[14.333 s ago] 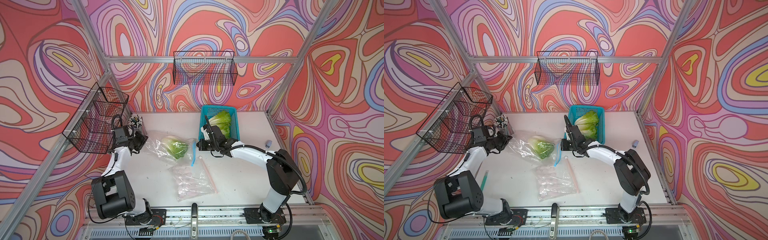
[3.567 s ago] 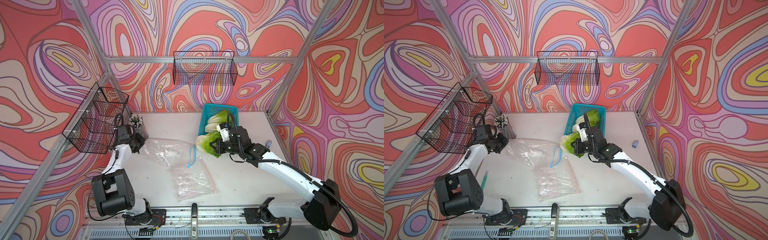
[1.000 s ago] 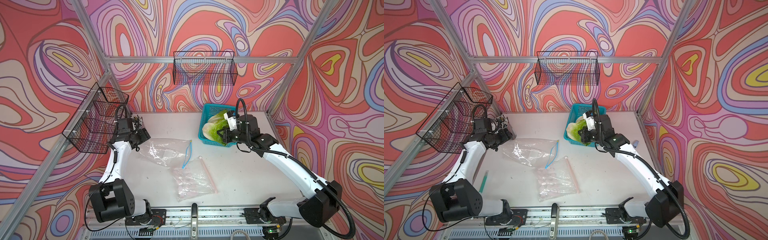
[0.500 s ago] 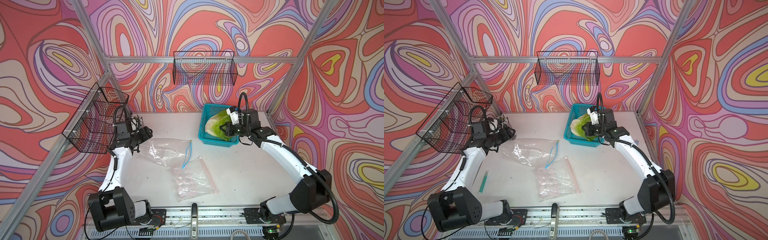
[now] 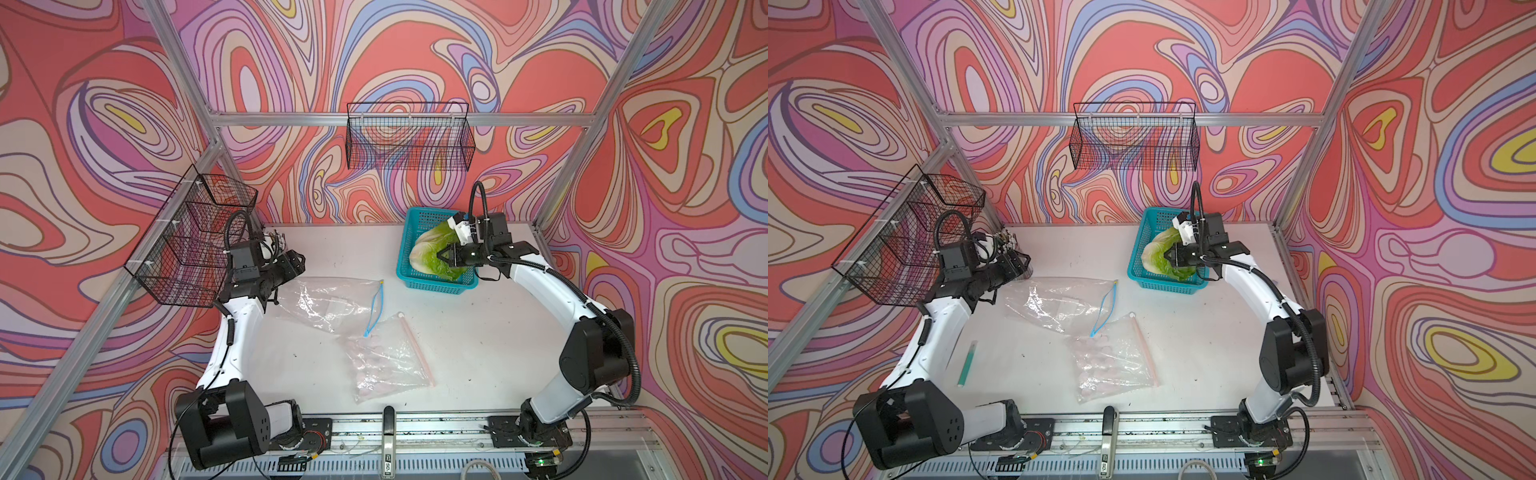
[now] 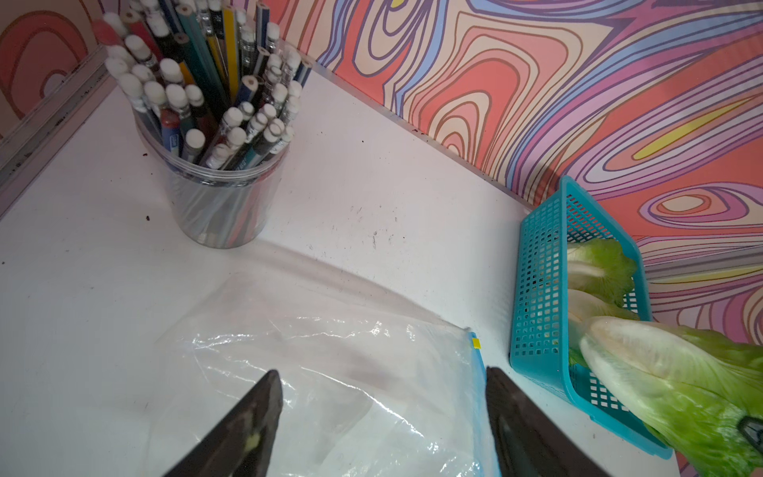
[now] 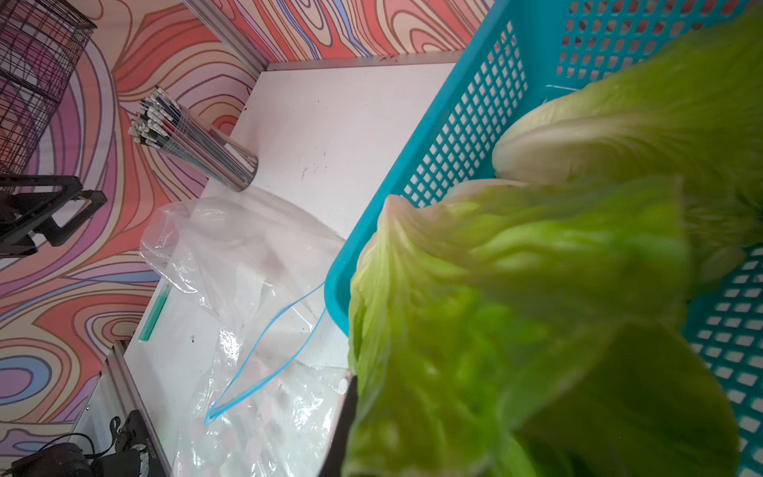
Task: Open the zip-top bag and take out the chinese cabbages
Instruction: Place the Chinese cabbage in the basket.
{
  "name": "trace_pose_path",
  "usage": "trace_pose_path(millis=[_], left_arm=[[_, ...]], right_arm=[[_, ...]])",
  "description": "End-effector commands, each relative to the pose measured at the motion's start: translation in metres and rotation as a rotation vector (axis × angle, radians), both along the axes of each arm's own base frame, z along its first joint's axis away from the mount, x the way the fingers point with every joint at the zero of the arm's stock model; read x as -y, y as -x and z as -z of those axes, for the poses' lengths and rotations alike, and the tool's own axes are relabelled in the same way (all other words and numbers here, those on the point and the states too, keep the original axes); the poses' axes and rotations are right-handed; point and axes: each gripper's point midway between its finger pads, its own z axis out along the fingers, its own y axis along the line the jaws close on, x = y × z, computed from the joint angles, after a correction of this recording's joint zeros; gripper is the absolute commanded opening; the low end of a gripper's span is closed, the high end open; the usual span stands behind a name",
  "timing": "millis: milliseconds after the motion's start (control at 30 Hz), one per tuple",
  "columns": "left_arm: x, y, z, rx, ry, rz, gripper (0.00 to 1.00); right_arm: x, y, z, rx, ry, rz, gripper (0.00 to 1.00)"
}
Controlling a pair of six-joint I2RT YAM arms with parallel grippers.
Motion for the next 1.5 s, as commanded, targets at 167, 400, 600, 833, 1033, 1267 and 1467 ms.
trace_pose_path(millis=[167, 400, 600, 833, 1033, 1267, 1467], left_arm=[[0.003, 0.0, 0.001, 0.013, -0.019, 0.023, 0.79], [0.003, 0.0, 0.001, 0.012, -0.021, 0.024, 0.79], [0.003, 0.0, 0.001, 0.012, -0.019, 0.024, 0.78], [0.002, 0.0, 0.002, 0.009, -0.019, 0.021, 0.78], [0.002, 0.0, 0.003, 0.008, -0.02, 0.02, 0.78], [0.002, 0.0, 0.003, 0.007, -0.021, 0.02, 0.78], [0.002, 0.0, 0.003, 0.007, -0.018, 0.019, 0.78]], right_arm=[[0.003, -0.009, 0.015, -0.038, 0.005, -0.046, 0.0], [0.005, -0.011, 0.048, -0.127, 0.022, -0.05, 0.0], [0.015, -0.014, 0.064, -0.156, 0.077, -0.011, 0.0], [0.025, -0.016, 0.086, -0.2, 0.139, 0.03, 0.0], [0.034, -0.017, 0.099, -0.219, 0.184, 0.07, 0.0], [0.048, -0.019, 0.111, -0.233, 0.246, 0.125, 0.0], [0.058, -0.019, 0.121, -0.253, 0.299, 0.167, 0.02]])
